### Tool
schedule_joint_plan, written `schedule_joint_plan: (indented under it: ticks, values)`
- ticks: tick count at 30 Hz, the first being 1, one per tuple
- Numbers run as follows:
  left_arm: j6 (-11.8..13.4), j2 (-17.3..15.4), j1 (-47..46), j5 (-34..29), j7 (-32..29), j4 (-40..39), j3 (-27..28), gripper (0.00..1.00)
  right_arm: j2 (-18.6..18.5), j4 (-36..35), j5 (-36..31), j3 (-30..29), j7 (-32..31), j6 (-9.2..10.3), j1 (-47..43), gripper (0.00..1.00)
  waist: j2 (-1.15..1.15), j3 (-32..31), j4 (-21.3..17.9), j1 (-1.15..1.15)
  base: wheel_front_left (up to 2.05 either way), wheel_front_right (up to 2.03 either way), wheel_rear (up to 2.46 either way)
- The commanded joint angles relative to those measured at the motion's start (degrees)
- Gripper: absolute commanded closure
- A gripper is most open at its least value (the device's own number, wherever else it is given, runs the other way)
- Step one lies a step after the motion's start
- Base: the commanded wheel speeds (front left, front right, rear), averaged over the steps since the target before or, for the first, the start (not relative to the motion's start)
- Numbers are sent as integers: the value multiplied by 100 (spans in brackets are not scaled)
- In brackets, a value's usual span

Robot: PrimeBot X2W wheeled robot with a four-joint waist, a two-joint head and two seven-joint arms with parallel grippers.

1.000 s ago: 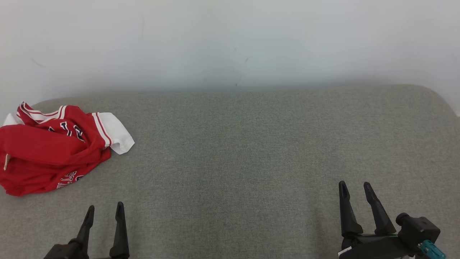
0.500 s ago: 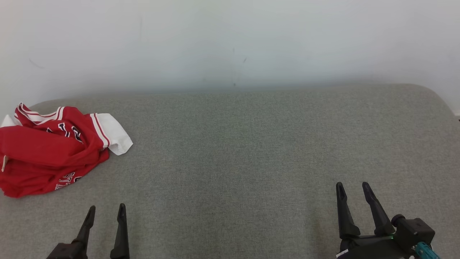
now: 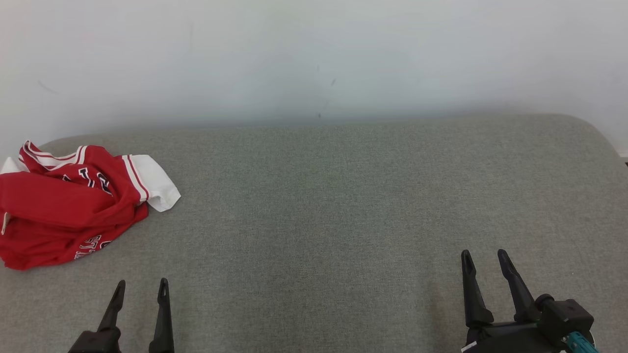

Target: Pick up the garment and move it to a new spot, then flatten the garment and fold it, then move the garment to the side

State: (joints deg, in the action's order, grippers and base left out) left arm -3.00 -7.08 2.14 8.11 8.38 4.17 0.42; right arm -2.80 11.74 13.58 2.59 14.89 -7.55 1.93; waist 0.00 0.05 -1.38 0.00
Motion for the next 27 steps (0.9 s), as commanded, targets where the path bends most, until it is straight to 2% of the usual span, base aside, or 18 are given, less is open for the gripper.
schedule_joint_plan:
  ticks: [1,27]
  values:
    - [39,-19,77,-13,-28,-42,4,0,-14,4,46,-13,-4,12,-25,0,0,-3,-1,0,0,0,0]
    - [243,-109,131,2,-115,-144,-70,0,-14,-162,38,-65,-259,12,-73,0,0,11,20,0,0,0,0]
